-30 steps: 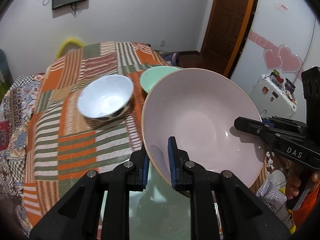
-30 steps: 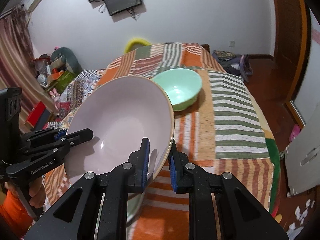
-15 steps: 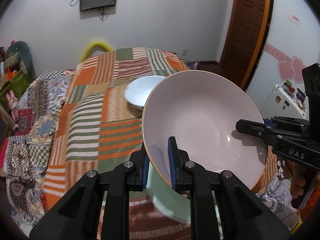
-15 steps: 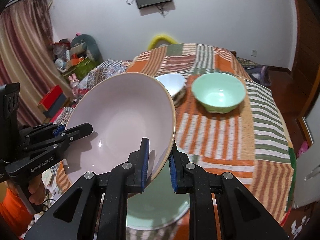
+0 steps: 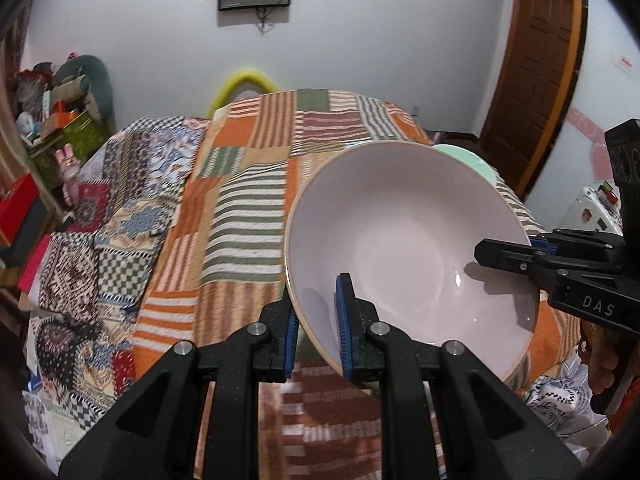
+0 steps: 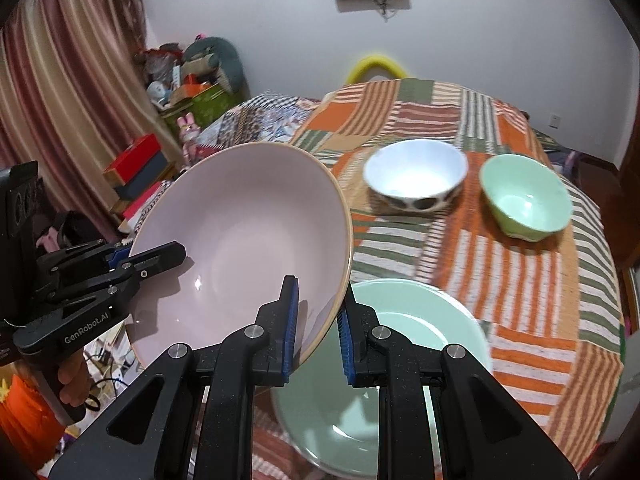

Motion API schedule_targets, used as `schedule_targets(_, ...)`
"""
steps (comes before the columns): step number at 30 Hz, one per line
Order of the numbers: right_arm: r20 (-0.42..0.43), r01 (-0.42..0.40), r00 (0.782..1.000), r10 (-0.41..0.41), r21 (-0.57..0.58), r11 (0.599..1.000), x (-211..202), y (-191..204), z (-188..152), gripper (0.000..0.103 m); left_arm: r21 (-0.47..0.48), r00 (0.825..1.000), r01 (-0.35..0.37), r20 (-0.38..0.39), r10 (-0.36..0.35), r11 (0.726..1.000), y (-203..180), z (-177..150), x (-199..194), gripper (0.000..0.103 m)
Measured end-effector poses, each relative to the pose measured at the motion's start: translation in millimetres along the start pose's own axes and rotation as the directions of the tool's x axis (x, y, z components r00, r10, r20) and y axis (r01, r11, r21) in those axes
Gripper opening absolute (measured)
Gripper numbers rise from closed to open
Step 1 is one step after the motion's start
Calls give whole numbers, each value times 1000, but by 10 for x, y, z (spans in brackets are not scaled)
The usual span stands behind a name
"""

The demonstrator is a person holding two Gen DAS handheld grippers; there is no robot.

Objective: Organize plates and bowls
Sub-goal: 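Lift the pink bowl with both grippers and carry it over the plate stack, then lower the pink bowl onto the mint green plate and open both grippers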

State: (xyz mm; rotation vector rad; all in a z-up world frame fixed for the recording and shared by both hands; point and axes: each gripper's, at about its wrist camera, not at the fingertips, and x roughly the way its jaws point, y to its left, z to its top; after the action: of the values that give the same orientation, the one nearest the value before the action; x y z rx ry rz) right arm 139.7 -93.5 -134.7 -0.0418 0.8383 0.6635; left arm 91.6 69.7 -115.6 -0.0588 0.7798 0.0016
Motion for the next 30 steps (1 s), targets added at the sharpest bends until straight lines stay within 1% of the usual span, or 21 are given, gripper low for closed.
schedule_targets(6, -35, -28, 999, 27, -26, 999, 192, 195, 3, 17, -33, 999, -25, -21, 24, 999, 267, -113, 51, 17)
schedule_targets(16, -120, -53, 992, 46, -54, 997, 559, 457, -18, 17, -79, 995, -58, -83, 51, 995, 637, -302, 286, 17)
schedule_targets(30, -243, -59, 969, 41, -67, 996, 1079, 544, -52, 17, -125, 980, -70, -193, 45, 990, 929, -520, 747, 17)
